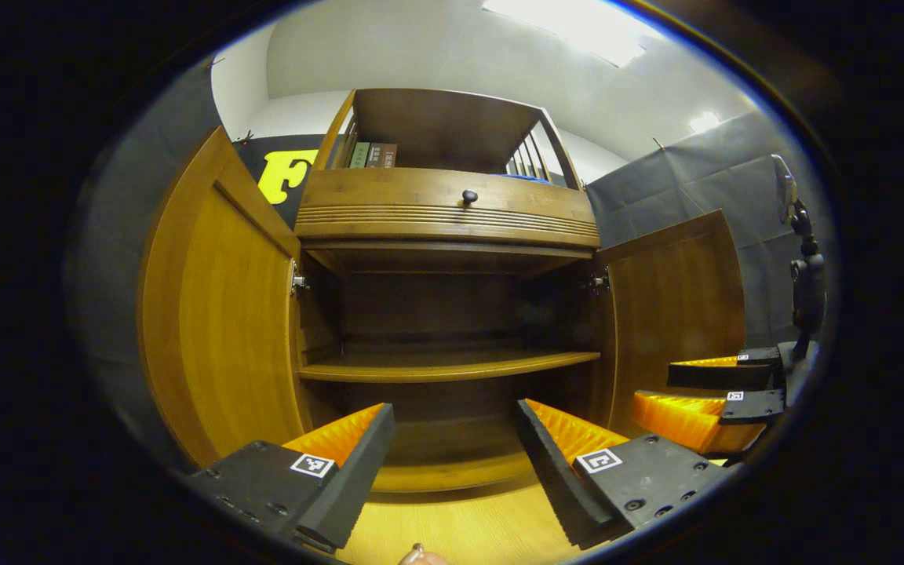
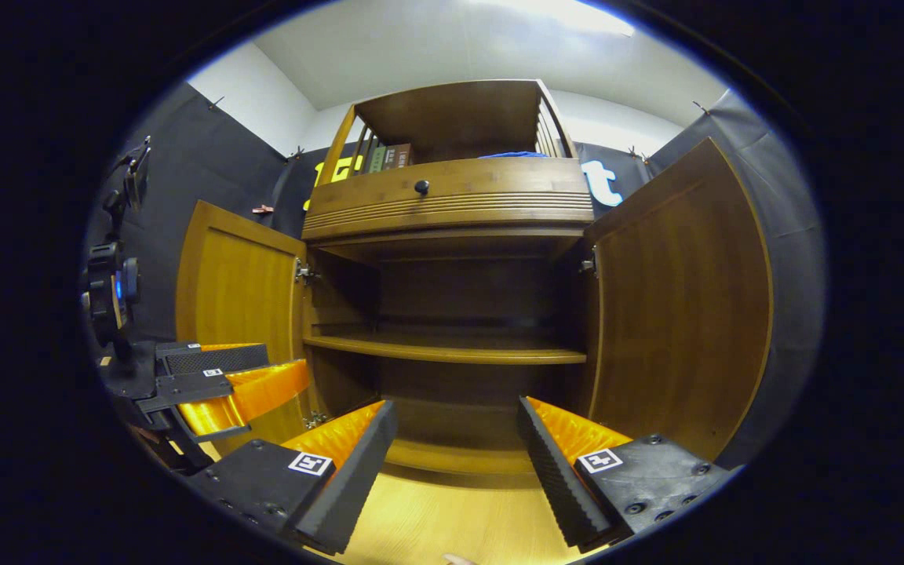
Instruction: Open the right door of the double-door shoe cabinet with the right hand, and open the left door with the left hand.
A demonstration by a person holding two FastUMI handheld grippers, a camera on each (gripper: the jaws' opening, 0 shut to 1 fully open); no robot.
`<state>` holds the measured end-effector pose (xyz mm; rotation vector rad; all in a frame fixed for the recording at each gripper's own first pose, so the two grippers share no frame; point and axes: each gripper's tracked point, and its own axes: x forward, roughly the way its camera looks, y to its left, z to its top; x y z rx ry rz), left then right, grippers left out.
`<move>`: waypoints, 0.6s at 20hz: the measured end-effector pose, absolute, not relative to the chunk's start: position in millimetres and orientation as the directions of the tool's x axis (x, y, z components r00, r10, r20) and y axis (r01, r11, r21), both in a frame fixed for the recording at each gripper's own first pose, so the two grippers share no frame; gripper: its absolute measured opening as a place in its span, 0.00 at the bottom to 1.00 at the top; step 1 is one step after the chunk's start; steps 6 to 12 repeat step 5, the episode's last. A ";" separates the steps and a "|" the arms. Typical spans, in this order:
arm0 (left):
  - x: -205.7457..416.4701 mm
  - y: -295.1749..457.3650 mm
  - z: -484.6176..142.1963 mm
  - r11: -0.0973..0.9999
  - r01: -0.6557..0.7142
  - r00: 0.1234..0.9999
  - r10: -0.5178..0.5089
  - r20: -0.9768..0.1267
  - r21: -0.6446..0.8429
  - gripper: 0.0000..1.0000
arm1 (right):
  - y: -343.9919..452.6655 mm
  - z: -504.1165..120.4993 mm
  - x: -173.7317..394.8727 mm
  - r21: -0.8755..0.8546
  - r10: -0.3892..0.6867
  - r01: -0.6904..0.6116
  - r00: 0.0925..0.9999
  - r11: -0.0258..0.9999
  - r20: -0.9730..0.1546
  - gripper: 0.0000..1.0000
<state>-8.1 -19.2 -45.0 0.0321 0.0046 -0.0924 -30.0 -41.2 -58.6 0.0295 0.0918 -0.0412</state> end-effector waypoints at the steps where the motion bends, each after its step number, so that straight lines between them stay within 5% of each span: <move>1: -7.4 -18.5 -43.1 0.995 0.085 0.996 -0.085 0.003 0.043 0.96 | -40.8 -56.6 -29.5 0.026 -0.039 0.042 0.996 0.999 -0.085 0.98; 12: -5.2 -17.1 -34.9 0.997 0.068 0.997 -0.070 0.028 0.048 0.99 | -35.4 -49.3 -31.0 0.034 -0.027 0.029 0.997 0.999 -0.066 0.97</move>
